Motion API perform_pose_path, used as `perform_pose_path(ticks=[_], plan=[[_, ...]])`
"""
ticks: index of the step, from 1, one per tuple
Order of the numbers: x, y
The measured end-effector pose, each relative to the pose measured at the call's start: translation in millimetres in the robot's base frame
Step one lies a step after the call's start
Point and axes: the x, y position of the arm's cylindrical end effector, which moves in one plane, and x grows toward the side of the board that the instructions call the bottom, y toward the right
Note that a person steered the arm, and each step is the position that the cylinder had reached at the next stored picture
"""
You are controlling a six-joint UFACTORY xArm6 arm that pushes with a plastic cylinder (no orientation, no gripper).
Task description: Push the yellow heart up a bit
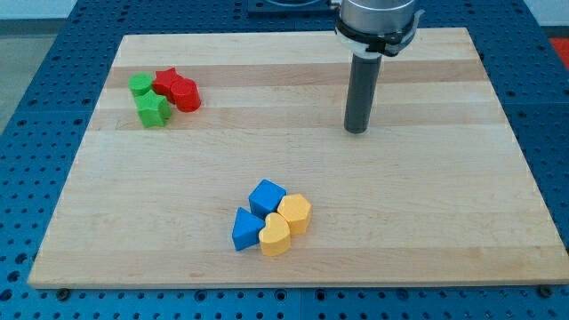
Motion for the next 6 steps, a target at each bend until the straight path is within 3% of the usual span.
perform_pose_path(ticks=[6], plan=[[-1.1,-5.4]])
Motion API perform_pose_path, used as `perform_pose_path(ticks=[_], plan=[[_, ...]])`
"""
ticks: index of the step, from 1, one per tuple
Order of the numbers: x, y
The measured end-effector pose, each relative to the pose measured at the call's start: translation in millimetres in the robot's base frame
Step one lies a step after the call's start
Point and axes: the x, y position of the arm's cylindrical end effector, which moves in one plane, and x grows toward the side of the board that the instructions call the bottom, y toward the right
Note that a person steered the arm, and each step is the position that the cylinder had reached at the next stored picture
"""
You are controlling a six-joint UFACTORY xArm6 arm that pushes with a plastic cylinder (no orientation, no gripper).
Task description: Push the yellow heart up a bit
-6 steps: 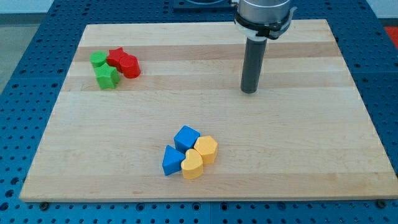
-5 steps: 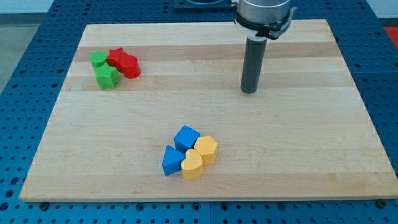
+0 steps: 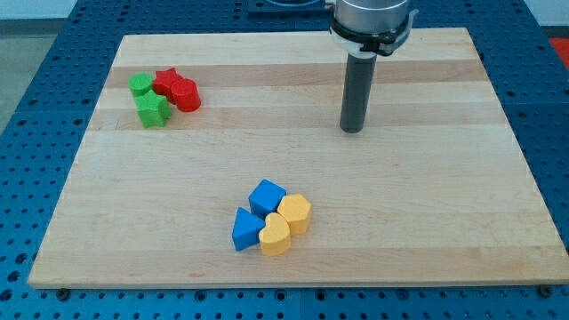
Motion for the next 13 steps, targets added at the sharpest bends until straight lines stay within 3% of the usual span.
perform_pose_path(ticks=[3,5,7,8,10,11,12,13], plan=[[-1,2],[47,-68],[55,-85],[60,-132],[136,-231],[185,-224],[211,-172],[211,-150]])
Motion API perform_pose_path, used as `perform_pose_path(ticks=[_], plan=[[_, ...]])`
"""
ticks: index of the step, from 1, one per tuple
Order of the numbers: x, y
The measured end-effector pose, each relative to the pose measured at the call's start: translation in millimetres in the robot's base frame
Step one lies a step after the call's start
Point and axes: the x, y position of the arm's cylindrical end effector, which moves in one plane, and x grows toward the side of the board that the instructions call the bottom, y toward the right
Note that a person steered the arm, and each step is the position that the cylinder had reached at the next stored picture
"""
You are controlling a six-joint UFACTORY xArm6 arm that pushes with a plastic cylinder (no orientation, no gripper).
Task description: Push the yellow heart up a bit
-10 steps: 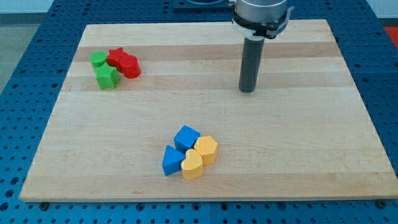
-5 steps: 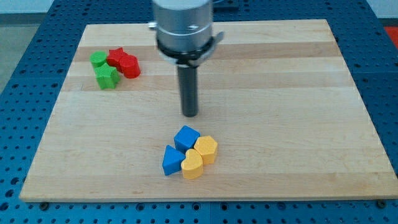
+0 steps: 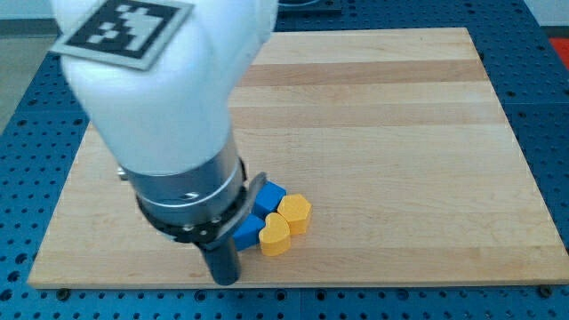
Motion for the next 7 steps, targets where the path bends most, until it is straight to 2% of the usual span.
perform_pose_path(ticks=[1,2,3,5,7], plan=[[0,2],[0,51],[-3,75],[-41,75],[-51,75]])
